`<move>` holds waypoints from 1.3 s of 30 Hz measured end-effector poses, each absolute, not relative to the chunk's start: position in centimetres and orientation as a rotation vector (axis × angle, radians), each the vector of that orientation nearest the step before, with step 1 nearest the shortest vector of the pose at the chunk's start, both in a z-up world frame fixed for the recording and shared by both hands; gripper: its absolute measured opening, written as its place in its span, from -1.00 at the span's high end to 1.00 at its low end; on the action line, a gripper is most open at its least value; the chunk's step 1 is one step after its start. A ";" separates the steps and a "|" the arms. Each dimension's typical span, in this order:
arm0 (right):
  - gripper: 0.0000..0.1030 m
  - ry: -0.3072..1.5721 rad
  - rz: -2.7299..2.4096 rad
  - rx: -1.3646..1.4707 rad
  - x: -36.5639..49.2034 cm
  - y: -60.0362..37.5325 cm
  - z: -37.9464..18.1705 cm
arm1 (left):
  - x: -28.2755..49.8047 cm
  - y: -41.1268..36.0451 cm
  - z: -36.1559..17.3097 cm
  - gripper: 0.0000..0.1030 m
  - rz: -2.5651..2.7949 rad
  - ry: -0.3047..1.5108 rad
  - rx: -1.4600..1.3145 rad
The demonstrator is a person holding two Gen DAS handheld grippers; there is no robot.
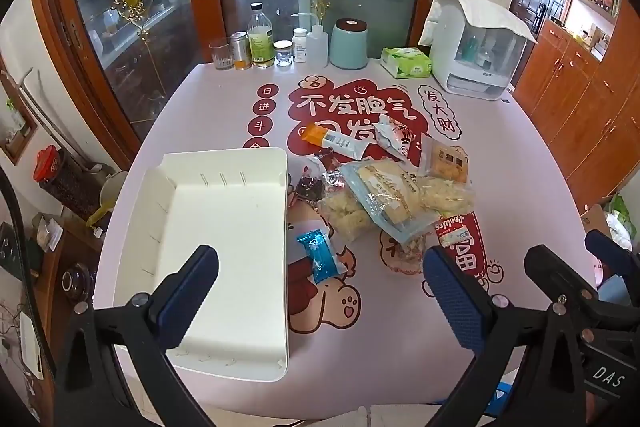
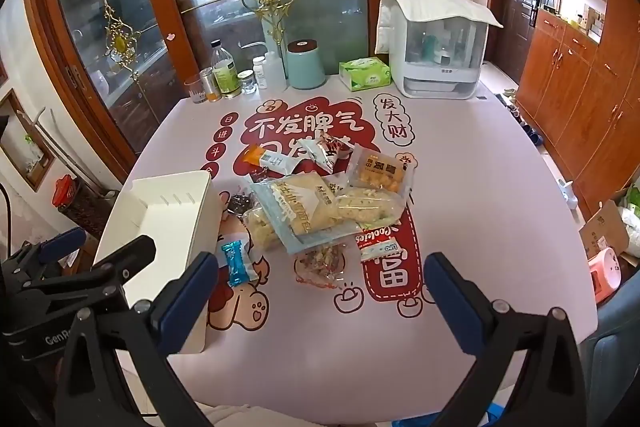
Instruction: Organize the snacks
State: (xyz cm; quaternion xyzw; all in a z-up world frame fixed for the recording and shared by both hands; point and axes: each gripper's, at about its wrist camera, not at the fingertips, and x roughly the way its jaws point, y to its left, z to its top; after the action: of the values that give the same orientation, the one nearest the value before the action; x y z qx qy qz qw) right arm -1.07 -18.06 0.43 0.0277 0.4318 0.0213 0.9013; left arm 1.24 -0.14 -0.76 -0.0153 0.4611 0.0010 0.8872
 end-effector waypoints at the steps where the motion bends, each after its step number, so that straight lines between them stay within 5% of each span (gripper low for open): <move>1: -1.00 0.893 0.044 0.057 -1.1 -18.0 0.4 | 1.1 -0.1 -0.8 -0.97 0.001 0.958 -0.034; 39: -1.00 0.910 0.050 0.071 0.4 -18.6 0.4 | 2.8 -0.4 -0.5 -0.97 -0.005 0.989 -0.009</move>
State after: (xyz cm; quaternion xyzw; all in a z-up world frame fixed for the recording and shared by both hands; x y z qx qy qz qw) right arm 0.40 -18.64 0.37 0.0344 0.4392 0.0241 0.8974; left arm 2.81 -0.43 -0.50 -0.0045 0.4748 -0.0025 0.8801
